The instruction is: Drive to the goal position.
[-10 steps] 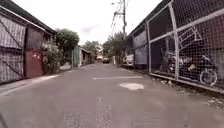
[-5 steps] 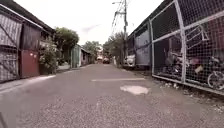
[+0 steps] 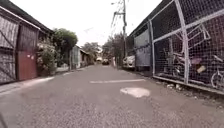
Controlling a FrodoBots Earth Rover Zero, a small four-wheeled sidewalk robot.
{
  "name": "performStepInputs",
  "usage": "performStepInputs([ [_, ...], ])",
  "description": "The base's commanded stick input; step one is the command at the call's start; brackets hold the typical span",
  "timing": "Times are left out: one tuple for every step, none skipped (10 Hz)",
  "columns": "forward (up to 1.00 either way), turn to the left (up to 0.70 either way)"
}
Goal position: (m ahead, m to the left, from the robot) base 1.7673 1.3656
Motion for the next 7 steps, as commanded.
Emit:
performStepInputs([
  [0.5, 0.0],
  [0.5, 0.0],
  [0.5, 0.0],
  [0.5, 0.0],
  [0.5, 0.0],
  [0.5, 0.0],
  [0.5, 0.0],
])
